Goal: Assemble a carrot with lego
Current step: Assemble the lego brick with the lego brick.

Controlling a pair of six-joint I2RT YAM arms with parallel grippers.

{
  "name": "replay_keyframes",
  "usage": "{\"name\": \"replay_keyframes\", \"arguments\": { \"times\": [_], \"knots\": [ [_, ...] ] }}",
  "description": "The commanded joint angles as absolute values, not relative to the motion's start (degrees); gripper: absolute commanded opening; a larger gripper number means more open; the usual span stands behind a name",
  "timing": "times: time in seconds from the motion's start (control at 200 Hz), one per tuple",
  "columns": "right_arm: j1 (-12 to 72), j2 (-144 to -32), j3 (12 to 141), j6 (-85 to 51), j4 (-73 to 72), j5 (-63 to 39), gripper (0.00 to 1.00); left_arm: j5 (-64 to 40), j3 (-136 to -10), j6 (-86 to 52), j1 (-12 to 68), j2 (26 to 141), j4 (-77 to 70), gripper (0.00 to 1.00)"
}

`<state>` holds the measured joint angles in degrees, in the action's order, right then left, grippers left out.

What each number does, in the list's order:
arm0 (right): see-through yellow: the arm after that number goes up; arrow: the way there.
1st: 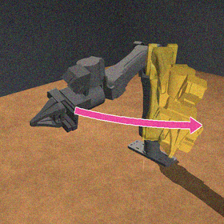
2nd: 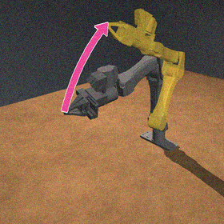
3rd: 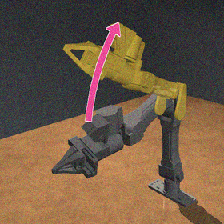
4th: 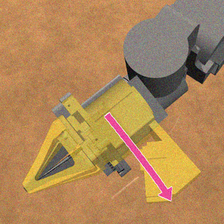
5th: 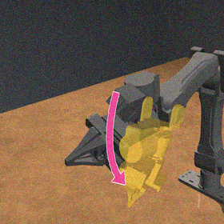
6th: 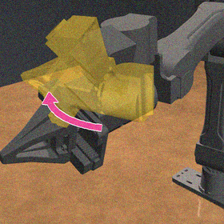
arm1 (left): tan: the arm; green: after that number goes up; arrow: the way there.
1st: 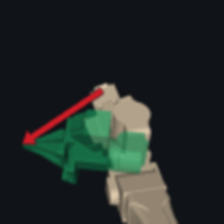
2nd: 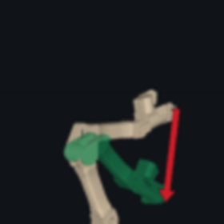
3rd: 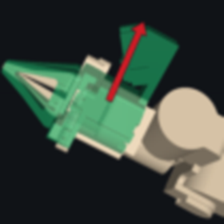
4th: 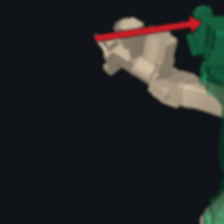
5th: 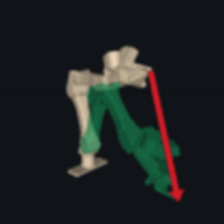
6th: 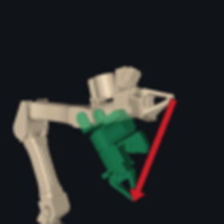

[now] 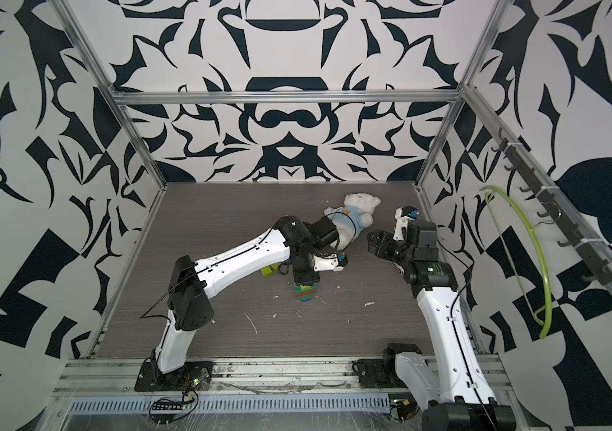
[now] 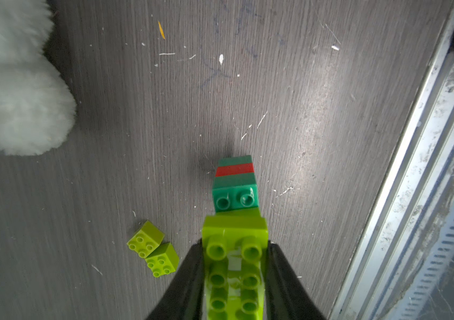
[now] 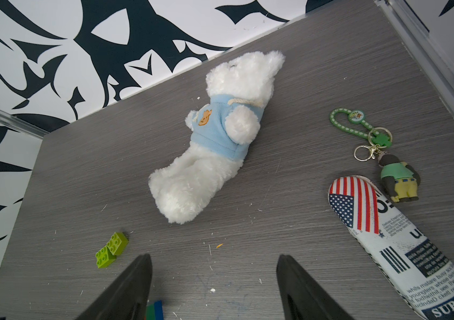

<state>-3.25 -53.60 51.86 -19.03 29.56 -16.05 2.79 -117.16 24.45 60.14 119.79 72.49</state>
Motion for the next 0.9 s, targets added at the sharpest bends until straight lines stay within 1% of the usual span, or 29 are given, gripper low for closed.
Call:
{"name": "replay_keyframes", "arguments": {
  "times": [0.0,0.525,0.895],
  "knots": [
    [-3.07,-53.26,52.12,-17.87,27.97,-16.7,0.76,2.98,-118.46,20.07,59.9,120.58,74.46,0.0],
    [-2.99,-53.52,52.21,-17.67,28.03,-17.53,0.76,2.43,-117.27,17.23,59.68,121.15,73.97,0.0],
    [-3.02,-53.64,52.04,-17.63,27.84,-18.06,0.75,1.68,-113.46,16.62,59.41,120.09,71.89,0.0]
  ]
}}
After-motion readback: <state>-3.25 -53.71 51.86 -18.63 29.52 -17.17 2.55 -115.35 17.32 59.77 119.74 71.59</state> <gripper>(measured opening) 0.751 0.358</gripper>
